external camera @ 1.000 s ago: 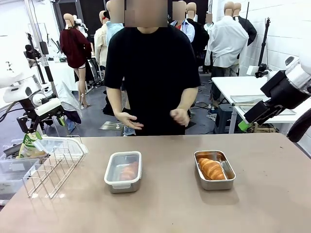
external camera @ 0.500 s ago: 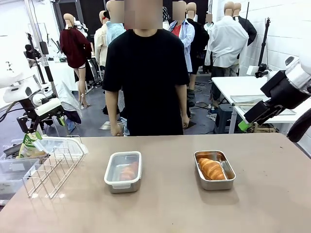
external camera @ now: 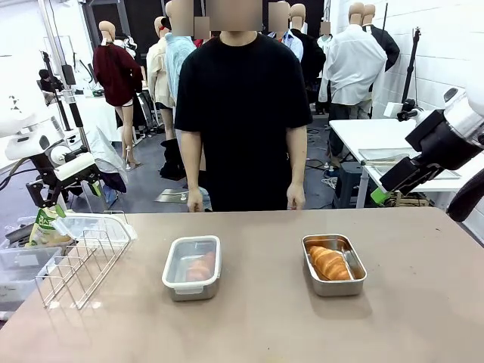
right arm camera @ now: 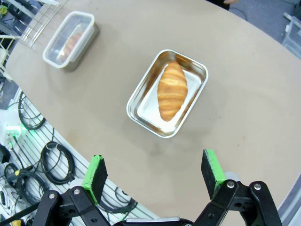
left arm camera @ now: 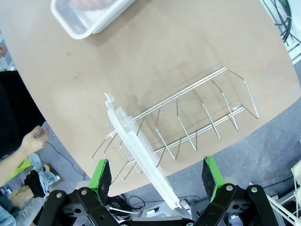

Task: Place the bread in airtight containers.
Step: Pick up one Airtight Container lid and hand it to the human.

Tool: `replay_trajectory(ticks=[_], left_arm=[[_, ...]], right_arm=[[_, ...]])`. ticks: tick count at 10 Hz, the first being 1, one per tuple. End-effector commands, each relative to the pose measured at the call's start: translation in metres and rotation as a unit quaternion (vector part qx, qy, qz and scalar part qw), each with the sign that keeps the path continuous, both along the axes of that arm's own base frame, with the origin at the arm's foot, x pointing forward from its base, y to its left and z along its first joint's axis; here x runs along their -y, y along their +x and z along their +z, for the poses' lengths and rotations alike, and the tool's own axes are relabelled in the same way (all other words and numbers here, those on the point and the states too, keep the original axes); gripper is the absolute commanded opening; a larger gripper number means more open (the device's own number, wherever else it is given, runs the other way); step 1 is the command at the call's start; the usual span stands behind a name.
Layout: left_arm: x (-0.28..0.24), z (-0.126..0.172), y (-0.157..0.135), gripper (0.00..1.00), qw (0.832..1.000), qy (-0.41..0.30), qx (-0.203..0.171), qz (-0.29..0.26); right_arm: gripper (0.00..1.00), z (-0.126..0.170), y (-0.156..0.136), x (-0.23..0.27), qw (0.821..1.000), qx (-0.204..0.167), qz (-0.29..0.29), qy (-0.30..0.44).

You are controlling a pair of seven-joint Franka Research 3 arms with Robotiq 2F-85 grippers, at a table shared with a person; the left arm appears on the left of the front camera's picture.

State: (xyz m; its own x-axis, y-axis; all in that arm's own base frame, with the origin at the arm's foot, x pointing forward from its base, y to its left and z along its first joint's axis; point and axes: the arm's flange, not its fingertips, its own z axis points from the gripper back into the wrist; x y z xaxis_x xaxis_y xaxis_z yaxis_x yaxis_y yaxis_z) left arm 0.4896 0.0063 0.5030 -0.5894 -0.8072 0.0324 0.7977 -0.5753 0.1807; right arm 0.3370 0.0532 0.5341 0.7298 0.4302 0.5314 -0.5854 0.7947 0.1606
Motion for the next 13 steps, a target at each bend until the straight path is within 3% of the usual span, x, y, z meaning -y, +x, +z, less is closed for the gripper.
replay_trajectory(ticks=[1, 2, 7, 13], left_arm=[[0.0, 0.0, 0.0, 1.0, 1.0, 0.0, 0.0, 0.0], [-0.002, -0.007, 0.003, 1.0, 1.0, 0.008, -0.015, 0.021], [-0.012, -0.035, 0.029, 1.0, 0.992, -0.023, 0.022, 0.119], [-0.022, -0.06, 0.052, 1.0, 0.987, -0.042, 0.015, 0.152]], right_arm=[[1.0, -0.001, 0.0, 0.0, 1.0, -0.003, 0.002, 0.007], [1.0, -0.001, 0.0, 0.0, 1.0, -0.003, 0.002, 0.007], [1.0, -0.001, 0.0, 0.0, 1.0, -0.003, 0.002, 0.007], [1.0, -0.001, 0.0, 0.0, 1.0, -0.003, 0.002, 0.007]])
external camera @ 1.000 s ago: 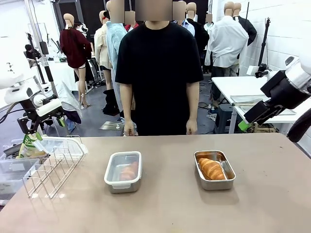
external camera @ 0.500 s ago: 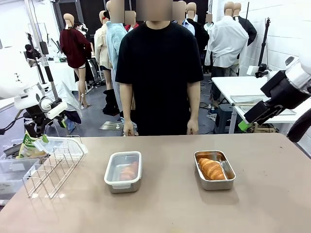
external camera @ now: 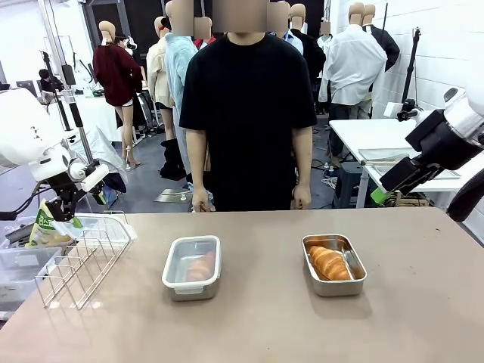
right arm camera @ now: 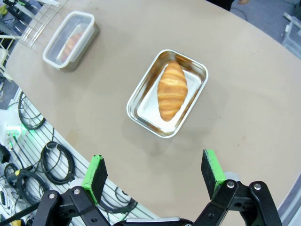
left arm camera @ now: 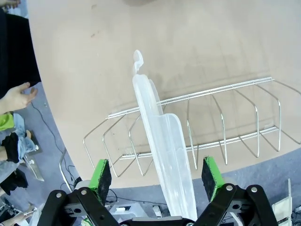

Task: Place the bread in airtight containers.
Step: Pick up one Airtight Container lid and hand it to the human.

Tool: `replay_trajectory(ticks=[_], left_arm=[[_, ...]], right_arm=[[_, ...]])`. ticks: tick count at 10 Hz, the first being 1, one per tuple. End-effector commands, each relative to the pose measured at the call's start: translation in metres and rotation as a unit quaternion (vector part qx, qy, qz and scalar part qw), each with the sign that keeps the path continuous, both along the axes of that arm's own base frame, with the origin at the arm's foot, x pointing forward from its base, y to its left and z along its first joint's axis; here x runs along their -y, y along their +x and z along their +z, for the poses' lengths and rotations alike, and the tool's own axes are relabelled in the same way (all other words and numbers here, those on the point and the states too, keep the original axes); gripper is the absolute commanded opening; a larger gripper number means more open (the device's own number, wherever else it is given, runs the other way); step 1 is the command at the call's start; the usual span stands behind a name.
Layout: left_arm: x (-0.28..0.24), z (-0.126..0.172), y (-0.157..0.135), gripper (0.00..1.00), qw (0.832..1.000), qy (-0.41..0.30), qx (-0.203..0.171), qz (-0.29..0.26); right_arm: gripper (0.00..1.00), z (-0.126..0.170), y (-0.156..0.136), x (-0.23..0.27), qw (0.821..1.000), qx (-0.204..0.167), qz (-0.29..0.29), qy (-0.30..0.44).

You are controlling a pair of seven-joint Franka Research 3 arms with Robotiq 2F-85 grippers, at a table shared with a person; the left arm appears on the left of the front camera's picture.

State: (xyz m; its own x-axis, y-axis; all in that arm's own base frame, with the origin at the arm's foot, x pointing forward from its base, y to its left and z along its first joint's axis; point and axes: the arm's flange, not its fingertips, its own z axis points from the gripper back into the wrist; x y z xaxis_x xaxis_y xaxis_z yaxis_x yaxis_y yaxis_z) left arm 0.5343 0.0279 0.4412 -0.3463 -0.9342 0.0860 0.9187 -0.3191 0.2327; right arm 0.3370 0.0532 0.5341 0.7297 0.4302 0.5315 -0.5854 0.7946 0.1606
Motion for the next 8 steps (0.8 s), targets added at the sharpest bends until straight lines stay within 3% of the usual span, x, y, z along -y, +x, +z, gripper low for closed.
replay_trajectory(ticks=[1, 3, 4, 8], left_arm=[[-0.0005, -0.0031, 0.0099, 1.0, 1.0, 0.003, 0.004, 0.023], [-0.001, -0.0089, 0.011, 1.0, 0.999, 0.003, -0.003, 0.038], [-0.0008, -0.0095, 0.0104, 0.92, 0.999, 0.006, 0.001, 0.036], [0.002, -0.0072, 0.0116, 0.15, 0.999, 0.015, -0.007, 0.033]], right_arm=[[1.0, -0.001, 0.0004, -0.0005, 1.0, -0.003, 0.002, 0.007], [1.0, -0.001, 0.0004, -0.0005, 1.0, -0.003, 0.002, 0.007], [1.0, -0.001, 0.0004, -0.0005, 1.0, -0.003, 0.002, 0.007], [1.0, -0.001, 0.0004, -0.0005, 1.0, -0.003, 0.002, 0.007]])
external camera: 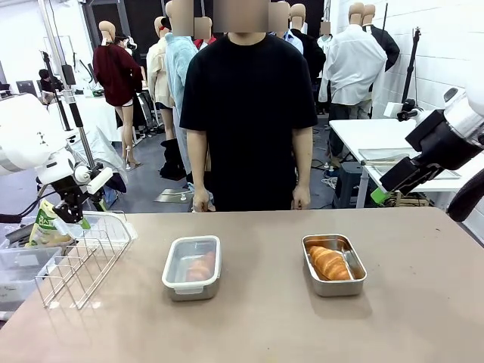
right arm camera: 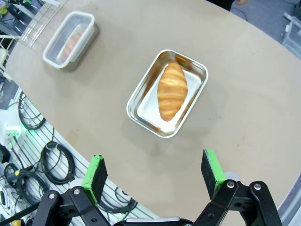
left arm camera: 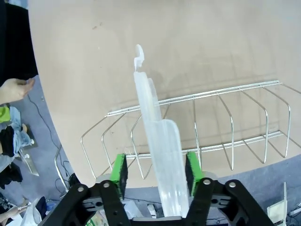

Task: Place the bread in airtight containers.
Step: Pick up one Airtight Container lid and hand it to the human.

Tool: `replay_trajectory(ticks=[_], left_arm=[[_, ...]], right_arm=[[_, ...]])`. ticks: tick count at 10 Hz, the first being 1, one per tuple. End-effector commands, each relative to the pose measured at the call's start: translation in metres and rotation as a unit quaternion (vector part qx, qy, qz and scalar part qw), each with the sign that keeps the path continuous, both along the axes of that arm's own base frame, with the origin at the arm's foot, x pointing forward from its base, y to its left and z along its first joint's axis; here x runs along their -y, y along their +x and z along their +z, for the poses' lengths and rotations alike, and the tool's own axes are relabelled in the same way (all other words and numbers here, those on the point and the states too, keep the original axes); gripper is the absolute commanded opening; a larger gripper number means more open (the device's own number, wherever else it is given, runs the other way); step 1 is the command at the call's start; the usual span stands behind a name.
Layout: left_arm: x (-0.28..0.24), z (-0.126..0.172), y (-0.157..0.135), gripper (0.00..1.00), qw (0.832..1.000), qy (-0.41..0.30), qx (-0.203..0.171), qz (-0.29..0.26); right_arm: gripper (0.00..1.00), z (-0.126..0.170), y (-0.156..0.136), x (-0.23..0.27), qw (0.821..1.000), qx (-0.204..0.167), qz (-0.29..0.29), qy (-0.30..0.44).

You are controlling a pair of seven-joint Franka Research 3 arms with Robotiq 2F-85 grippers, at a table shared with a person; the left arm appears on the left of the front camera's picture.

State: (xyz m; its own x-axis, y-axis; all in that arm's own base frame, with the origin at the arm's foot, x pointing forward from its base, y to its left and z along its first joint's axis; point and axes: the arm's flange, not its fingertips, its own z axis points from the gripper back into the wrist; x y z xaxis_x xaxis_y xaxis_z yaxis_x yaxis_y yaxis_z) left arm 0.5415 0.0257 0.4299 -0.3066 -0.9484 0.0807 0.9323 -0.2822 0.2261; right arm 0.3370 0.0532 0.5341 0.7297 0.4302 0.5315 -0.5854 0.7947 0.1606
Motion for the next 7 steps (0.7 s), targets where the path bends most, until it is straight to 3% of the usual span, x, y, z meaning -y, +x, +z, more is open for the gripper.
replay_trajectory(ticks=[1, 7], left_arm=[[-0.0005, 0.0042, 0.0052, 0.0, 1.0, 0.013, -0.008, 0.015], [0.001, 0.0122, 0.0062, 0.0, 0.999, 0.017, -0.033, 0.018]], right_arm=[[1.0, -0.001, 0.0004, -0.0005, 1.0, -0.003, 0.002, 0.007], [1.0, -0.001, 0.0004, -0.0005, 1.0, -0.003, 0.002, 0.007]])
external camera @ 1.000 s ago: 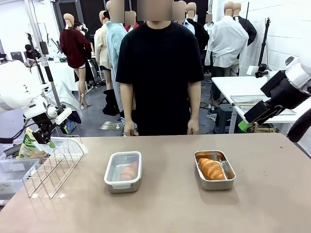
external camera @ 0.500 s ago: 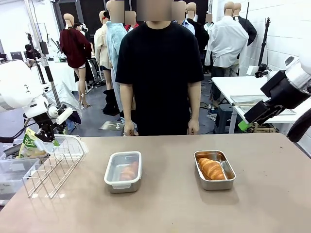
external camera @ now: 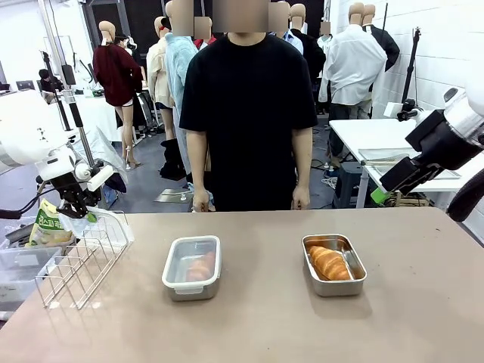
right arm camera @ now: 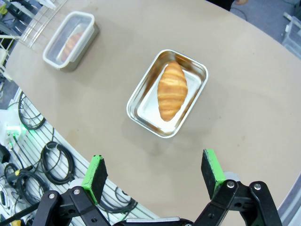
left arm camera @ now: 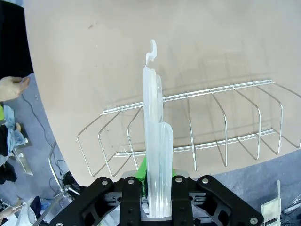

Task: Place the bread in airtight containers.
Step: Pick up one Airtight Container lid and hand it to the human.

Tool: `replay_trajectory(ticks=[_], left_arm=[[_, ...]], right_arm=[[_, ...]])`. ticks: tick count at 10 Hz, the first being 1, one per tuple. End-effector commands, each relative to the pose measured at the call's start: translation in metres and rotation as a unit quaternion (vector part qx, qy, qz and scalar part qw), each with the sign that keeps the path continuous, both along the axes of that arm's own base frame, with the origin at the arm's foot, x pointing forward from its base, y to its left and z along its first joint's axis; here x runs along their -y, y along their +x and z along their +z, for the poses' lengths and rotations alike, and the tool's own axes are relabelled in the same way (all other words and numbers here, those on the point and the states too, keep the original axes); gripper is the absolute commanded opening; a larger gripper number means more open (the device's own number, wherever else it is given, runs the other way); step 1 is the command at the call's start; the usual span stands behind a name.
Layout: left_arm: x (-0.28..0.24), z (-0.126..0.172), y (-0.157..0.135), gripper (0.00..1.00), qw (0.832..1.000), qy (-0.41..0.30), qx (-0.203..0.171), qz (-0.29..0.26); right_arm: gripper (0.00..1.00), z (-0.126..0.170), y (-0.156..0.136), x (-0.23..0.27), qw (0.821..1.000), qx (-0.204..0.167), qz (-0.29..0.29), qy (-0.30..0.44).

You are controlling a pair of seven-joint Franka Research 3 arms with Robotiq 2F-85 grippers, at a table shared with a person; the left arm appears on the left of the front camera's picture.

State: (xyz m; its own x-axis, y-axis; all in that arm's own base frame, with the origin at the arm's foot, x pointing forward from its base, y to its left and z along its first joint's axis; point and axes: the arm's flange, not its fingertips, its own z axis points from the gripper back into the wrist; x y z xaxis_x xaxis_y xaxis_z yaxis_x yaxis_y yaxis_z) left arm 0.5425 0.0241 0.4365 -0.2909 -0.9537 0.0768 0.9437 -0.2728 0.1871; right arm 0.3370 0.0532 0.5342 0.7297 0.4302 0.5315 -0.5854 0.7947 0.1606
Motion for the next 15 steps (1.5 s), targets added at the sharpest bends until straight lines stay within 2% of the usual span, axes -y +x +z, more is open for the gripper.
replay_trajectory(ticks=[1, 4, 7, 8, 11, 15], left_arm=[[-0.001, 0.005, 0.006, 0.0, 1.0, 0.01, -0.019, 0.012], [-0.001, 0.009, 0.004, 0.0, 0.999, 0.008, -0.034, 0.019], [0.002, 0.049, -0.008, 0.0, 1.0, 0.0, -0.015, 0.02], [0.003, 0.066, -0.015, 0.0, 1.0, -0.005, 0.002, 0.019], [0.009, 0.112, -0.043, 0.0, 1.0, -0.004, 0.017, -0.005], [0.031, 0.134, -0.053, 0.0, 0.993, -0.048, 0.086, -0.06]], right_arm=[[1.0, -0.001, 0.0, 0.0, 1.0, -0.003, 0.002, 0.007], [1.0, -0.001, 0.0, 0.0, 1.0, -0.003, 0.002, 0.007], [1.0, -0.001, 0.0, 0.0, 1.0, -0.003, 0.002, 0.007], [1.0, -0.001, 0.0, 0.0, 1.0, -0.003, 0.002, 0.007], [1.0, -0.001, 0.0, 0.0, 1.0, -0.003, 0.002, 0.007], [1.0, -0.001, 0.0, 0.0, 1.0, -0.003, 0.002, 0.007]])
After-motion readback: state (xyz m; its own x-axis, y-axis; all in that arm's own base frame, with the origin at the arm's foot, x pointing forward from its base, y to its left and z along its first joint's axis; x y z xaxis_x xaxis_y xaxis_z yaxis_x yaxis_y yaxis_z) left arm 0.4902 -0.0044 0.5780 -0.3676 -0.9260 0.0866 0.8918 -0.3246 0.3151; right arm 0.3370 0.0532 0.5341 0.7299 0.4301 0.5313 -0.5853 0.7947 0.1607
